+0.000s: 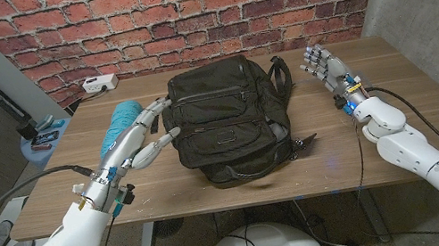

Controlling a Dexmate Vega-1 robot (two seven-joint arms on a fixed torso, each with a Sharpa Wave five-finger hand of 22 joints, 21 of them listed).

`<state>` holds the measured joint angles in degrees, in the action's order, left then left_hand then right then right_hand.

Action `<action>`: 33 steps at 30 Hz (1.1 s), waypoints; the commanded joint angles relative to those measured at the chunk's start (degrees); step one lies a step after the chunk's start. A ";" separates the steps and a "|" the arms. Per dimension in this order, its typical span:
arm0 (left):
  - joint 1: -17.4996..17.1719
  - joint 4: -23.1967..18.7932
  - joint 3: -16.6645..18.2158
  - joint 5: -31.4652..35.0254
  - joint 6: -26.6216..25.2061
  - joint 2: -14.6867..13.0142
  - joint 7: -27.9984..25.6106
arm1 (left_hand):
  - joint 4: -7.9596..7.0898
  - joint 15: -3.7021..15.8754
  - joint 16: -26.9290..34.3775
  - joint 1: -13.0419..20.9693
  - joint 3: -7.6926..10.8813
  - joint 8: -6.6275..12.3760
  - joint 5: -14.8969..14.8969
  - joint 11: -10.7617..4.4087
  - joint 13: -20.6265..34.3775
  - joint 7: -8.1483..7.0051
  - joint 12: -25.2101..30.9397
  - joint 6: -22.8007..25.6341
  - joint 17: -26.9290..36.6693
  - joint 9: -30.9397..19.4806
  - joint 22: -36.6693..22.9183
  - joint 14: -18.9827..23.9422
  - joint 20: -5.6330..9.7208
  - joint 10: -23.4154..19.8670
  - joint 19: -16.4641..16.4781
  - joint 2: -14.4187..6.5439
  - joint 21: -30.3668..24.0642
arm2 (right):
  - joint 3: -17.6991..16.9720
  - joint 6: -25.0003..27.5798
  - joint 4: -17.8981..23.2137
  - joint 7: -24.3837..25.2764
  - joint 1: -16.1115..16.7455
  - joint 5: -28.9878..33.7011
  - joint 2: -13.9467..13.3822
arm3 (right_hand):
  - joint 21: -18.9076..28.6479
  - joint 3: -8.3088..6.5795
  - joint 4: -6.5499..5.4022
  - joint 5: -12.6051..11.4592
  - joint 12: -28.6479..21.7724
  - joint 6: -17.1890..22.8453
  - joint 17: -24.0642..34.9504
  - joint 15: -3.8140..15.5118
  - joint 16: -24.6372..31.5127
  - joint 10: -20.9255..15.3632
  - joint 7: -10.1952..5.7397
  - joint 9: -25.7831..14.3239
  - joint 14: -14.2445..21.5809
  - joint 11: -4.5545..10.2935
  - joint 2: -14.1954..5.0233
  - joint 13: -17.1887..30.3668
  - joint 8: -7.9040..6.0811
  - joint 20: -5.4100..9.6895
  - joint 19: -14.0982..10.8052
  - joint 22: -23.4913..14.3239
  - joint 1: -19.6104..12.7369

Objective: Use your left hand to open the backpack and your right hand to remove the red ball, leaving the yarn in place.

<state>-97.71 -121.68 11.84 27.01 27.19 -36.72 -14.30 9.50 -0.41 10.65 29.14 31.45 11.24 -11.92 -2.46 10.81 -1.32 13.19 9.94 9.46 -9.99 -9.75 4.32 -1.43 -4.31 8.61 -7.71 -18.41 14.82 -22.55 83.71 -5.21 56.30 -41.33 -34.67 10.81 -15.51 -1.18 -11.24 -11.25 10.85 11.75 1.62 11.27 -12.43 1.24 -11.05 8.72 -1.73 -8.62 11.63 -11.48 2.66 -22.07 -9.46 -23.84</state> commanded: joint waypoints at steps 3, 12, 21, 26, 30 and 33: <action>-0.87 -0.15 1.82 5.42 1.72 0.16 0.78 | 0.60 -0.36 -0.01 1.28 0.33 0.09 -0.74 -0.20 0.25 0.12 -0.29 0.61 0.28 -0.35 -0.25 -0.16 -0.13 0.35 0.40 0.05 0.32 | -1.16 -1.24 0.13 -0.21 0.85 -0.76 -0.08 | 0.38 -0.36 0.37 0.09 -0.25 0.24 0.09 -0.11 0.46 -0.19 0.51 -0.21 0.12 -0.44 0.43 0.10 -0.06 0.56 -0.58 -0.34 -0.23; -2.51 -2.39 3.40 11.02 1.68 -0.14 1.74 | 0.67 -0.45 -0.88 3.25 0.30 -0.93 -1.27 -0.92 0.53 -0.37 -1.62 -2.24 0.41 -0.44 -0.30 -3.81 0.15 3.65 -0.55 1.04 1.90 | -1.77 -2.10 0.27 -0.52 1.31 -0.95 -0.24 | 0.39 -0.46 0.55 0.12 -0.27 0.08 0.09 -0.28 0.45 -0.19 0.68 -0.21 0.14 -0.94 0.49 0.12 0.00 0.52 -0.67 -0.34 -0.27; -4.78 -4.44 5.01 16.82 2.30 0.89 0.40 | 0.46 -0.54 -0.94 3.95 0.09 -1.25 -1.35 -1.01 0.72 -0.61 -1.91 -4.83 0.46 -0.51 -0.34 -5.90 0.41 5.32 -1.41 1.27 2.88 | -2.24 -2.71 0.63 -0.99 2.03 -1.28 -0.47 | 0.37 -0.59 0.74 0.14 -0.25 -0.01 0.08 -0.37 0.43 -0.08 0.80 -0.22 0.11 -1.23 0.50 0.13 0.03 0.43 -0.66 -0.34 -0.34; -6.45 -5.31 5.86 18.96 2.06 2.34 -0.55 | 0.44 -0.60 -0.79 4.12 0.00 -1.10 -1.35 -0.91 0.78 -0.45 -1.73 -4.95 0.47 -0.53 -0.34 -6.00 0.38 5.18 -1.38 1.42 3.05 | -2.44 -3.08 0.72 -1.13 2.34 -1.37 -0.47 | 0.37 -0.61 0.78 0.16 -0.25 -0.09 0.10 -0.38 0.43 -0.04 0.92 -0.22 0.11 -1.38 0.52 0.13 0.05 0.37 -0.67 -0.34 -0.30; -7.35 -5.67 6.15 21.90 1.66 3.35 -2.39 | 0.53 -0.68 -0.60 4.61 0.19 -0.79 -1.53 -0.89 0.85 -0.12 -1.45 -4.57 0.48 -0.55 -0.35 -5.85 0.35 4.76 -1.11 1.23 3.14 | -2.44 -3.30 0.43 -1.41 2.26 -1.31 -0.47 | 0.35 -0.65 0.84 0.16 -0.25 -0.23 0.10 -0.43 0.42 -0.03 0.98 -0.22 0.07 -1.55 0.51 0.14 0.10 0.31 -0.65 -0.34 -0.31; -8.19 -6.57 6.56 25.88 1.02 3.55 -4.11 | 0.82 -0.74 -0.37 5.74 0.75 -0.44 -2.01 -0.90 0.94 -0.24 -1.08 -4.06 0.51 -0.58 -0.33 -5.55 0.28 4.13 -0.85 0.83 3.31 | -2.49 -3.51 0.09 -1.60 2.17 -1.53 -0.24 | 0.37 -0.65 0.85 0.18 -0.25 -0.28 0.12 -0.53 0.41 -0.01 1.03 -0.23 0.02 -1.73 0.53 0.14 0.11 0.23 -0.70 -0.34 -0.25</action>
<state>-102.59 -125.83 16.68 44.58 29.20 -35.39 -14.83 9.80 -0.82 9.77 33.01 31.76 10.14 -13.36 -3.46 11.59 -1.74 11.50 5.21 9.75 -10.28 -10.02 -1.25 -1.22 0.63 7.56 -6.10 -15.24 12.62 -25.20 84.23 -6.10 58.29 -42.48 -35.07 10.82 -16.06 -0.63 -11.24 -11.25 10.44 11.75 1.41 11.27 -12.33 2.07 -11.05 8.51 -3.05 -8.62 11.62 -11.48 2.35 -22.38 -9.46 -23.84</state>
